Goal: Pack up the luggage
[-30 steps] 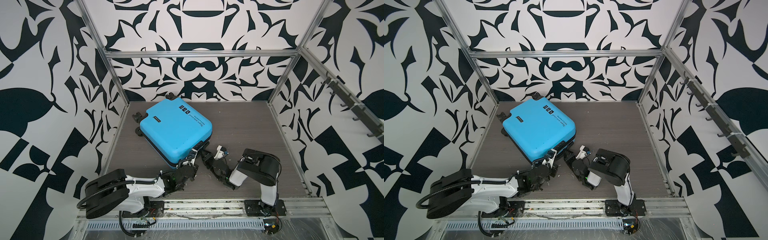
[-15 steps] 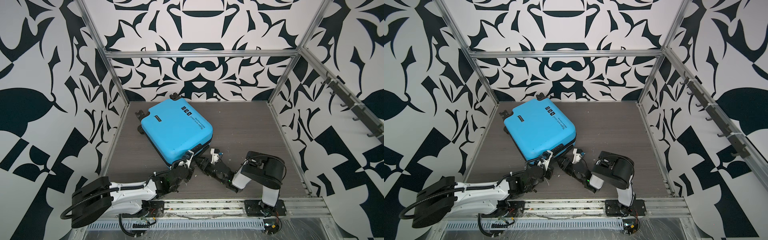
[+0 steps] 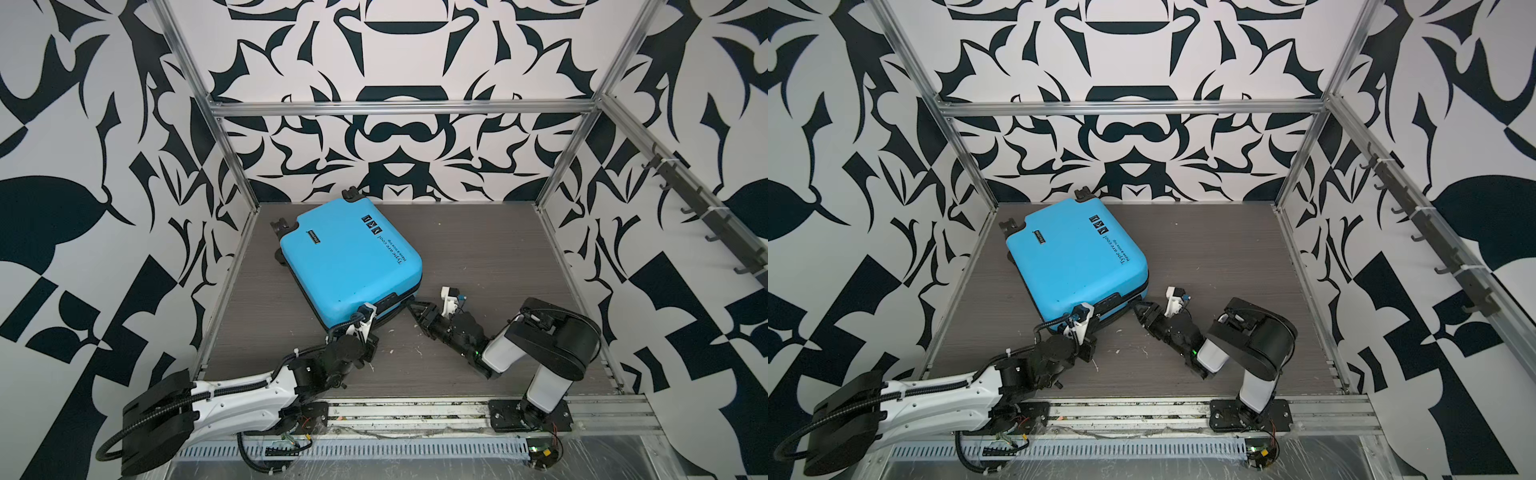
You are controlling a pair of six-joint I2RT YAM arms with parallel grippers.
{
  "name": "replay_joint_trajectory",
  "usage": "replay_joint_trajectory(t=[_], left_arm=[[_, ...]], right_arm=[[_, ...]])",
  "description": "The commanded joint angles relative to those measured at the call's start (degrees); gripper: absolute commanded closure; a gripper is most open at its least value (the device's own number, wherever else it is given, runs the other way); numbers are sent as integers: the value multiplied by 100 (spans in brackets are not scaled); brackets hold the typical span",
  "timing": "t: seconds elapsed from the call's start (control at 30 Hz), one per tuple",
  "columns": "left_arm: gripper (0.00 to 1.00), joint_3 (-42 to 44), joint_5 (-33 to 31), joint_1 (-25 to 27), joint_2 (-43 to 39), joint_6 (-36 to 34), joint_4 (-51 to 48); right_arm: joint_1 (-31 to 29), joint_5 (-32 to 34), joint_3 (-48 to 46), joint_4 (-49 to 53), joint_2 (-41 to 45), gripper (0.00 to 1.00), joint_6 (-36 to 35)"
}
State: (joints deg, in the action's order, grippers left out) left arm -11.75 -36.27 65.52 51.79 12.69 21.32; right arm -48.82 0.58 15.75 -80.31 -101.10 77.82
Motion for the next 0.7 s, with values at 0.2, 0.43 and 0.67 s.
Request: replay_joint_trajectory(t=[0.2,0.43,0.67], left_arm=[[100,-105,-152,-30,-286,188,585],[100,-132,-117,-35,-161,162,715],[100,-139,-83,-34,-144,165,716]], right_arm=[[-166,-292,720,-151,-316,44,28],[-427,-58,859,-151,-640,48,159],[-479,52,1011,-151,-839,59,234]])
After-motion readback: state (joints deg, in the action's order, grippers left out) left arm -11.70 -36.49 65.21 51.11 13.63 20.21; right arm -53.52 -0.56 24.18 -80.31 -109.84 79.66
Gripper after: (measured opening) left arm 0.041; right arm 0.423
